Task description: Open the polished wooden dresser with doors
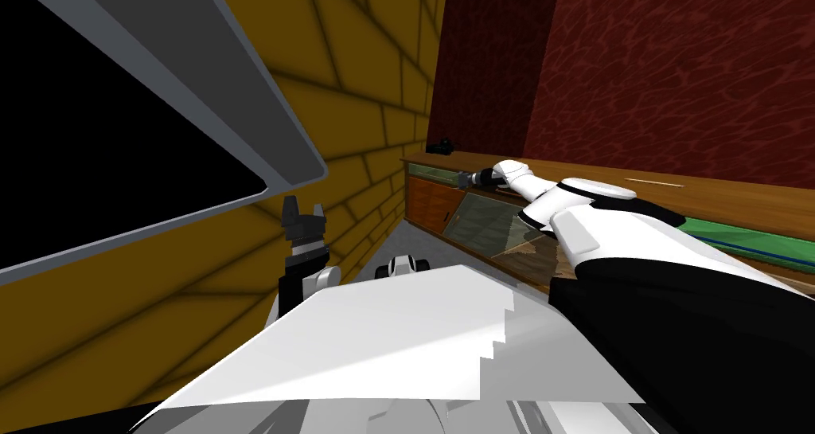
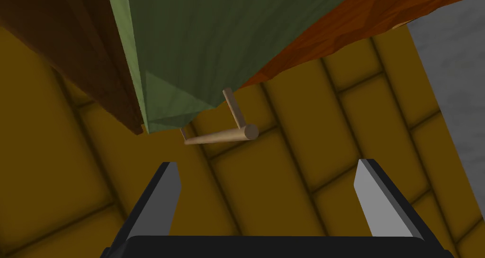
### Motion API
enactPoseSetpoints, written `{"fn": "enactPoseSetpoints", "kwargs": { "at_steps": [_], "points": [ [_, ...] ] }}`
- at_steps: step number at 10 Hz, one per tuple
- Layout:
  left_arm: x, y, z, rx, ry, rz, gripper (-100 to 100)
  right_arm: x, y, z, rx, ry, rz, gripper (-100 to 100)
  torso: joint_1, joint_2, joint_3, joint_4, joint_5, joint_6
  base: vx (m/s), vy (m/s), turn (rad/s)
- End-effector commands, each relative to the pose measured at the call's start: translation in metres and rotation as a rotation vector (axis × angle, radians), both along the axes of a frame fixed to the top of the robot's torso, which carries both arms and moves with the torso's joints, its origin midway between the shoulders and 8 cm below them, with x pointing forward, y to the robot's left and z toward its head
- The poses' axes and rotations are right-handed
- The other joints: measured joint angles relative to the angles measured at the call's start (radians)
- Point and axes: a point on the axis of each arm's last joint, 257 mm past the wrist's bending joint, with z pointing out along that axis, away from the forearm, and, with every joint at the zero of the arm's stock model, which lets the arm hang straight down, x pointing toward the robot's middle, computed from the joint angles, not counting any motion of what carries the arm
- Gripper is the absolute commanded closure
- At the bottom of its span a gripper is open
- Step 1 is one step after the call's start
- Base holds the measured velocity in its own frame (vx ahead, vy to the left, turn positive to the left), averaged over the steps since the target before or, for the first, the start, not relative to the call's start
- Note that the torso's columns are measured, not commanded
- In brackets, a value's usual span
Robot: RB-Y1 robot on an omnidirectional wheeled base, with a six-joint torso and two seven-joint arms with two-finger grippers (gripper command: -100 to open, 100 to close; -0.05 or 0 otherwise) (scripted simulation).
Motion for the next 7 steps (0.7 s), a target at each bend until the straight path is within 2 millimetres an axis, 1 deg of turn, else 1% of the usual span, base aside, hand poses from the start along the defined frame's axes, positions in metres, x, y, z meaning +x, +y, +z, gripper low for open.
{"fn": "enactPoseSetpoints", "kwargs": {
  "at_steps": [1, 2, 3, 4, 5, 6, 7],
  "points": [
    [0.0, 0.0, 0.0, 0.0, 0.0, 0.0, 0, -0.005, 0.016, -0.01, 0.015, 0.017, 0.033, -100, 0.002, 0.003, 0.003, 0.002, 0.001, 0.001, 0.082, 0.014, -0.108],
    [0.0, 0.0, 0.0, 0.0, 0.0, 0.0, 0, -0.013, 0.018, -0.024, 0.016, 0.046, 0.035, -100, 0.001, 0.002, 0.002, 0.001, 0.001, 0.0, 0.11, 0.011, -0.125],
    [0.0, 0.0, 0.0, 0.0, 0.0, 0.0, 0, -0.011, 0.029, -0.018, 0.027, 0.031, 0.059, -100, -0.001, -0.001, 0.0, 0.0, 0.0, 0.001, 0.091, 0.015, -0.091],
    [0.0, 0.0, 0.0, 0.0, 0.0, 0.0, 0, -0.019, 0.03, -0.031, 0.025, 0.059, 0.06, -100, -0.002, -0.002, -0.001, 0.0, 0.0, 0.0, 0.094, 0.023, -0.189],
    [0.0, 0.0, 0.0, 0.0, 0.0, 0.0, 0, -0.017, 0.046, -0.023, 0.036, 0.04, 0.093, -100, -0.003, -0.002, -0.001, 0.0, -0.001, 0.001, 0.085, 0.015, -0.086],
    [0.0, 0.0, 0.0, 0.0, 0.0, 0.0, 0, -0.024, 0.04, -0.034, 0.031, 0.065, 0.079, -100, -0.003, -0.002, -0.001, 0.0, 0.0, -0.001, 0.099, 0.006, -0.136],
    [0.0, 0.0, 0.0, 0.0, 0.0, 0.0, 0, -0.024, 0.046, -0.029, 0.042, 0.049, 0.09, -100, -0.003, -0.002, -0.001, 0.0, -0.001, 0.001, 0.093, 0.012, -0.08]
  ]
}}
